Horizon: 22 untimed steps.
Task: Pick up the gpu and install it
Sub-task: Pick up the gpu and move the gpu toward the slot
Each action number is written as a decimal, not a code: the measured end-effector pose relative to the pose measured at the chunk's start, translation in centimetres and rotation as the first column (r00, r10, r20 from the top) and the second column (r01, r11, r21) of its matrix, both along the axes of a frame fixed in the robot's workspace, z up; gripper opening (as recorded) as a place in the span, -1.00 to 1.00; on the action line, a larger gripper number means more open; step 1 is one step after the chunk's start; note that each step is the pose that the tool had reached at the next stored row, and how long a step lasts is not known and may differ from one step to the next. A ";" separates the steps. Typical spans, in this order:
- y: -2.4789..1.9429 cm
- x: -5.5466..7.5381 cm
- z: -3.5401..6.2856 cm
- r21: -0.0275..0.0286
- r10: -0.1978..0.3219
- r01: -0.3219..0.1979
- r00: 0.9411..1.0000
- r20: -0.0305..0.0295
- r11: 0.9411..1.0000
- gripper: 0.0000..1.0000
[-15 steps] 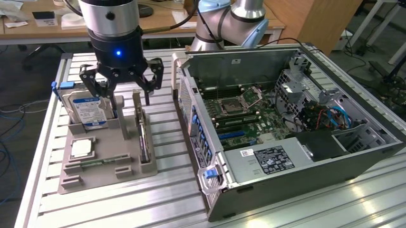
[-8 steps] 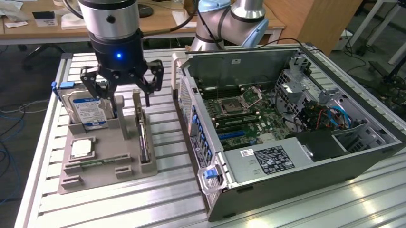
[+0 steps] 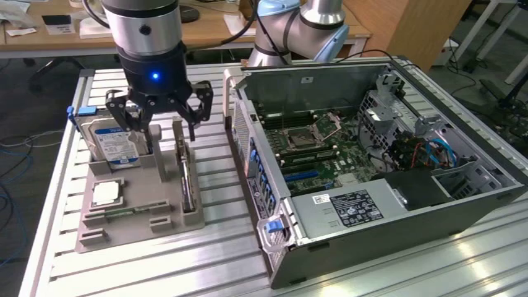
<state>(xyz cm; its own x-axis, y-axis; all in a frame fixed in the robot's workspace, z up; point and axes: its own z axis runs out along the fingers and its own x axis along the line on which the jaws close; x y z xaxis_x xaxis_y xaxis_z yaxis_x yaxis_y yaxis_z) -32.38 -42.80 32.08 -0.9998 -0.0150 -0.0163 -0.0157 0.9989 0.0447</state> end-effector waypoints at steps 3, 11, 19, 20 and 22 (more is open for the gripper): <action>0.00 0.0 -0.21 0.000 0.000 0.000 1.000 0.000 1.000 0.41; 0.00 0.0 -0.75 0.000 0.000 0.000 1.000 0.000 1.000 0.41; 0.00 0.0 -1.31 0.000 0.000 0.000 1.000 0.000 1.000 0.41; 0.00 0.0 -1.38 0.000 0.000 0.000 1.000 0.000 1.000 0.41; -0.01 0.0 -1.52 0.000 0.000 0.000 1.000 0.000 1.000 0.41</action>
<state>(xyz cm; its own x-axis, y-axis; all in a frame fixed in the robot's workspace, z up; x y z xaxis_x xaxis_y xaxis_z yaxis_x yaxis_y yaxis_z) -32.38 -42.80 30.55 -0.9998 -0.0150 -0.0164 -0.0158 0.9989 0.0447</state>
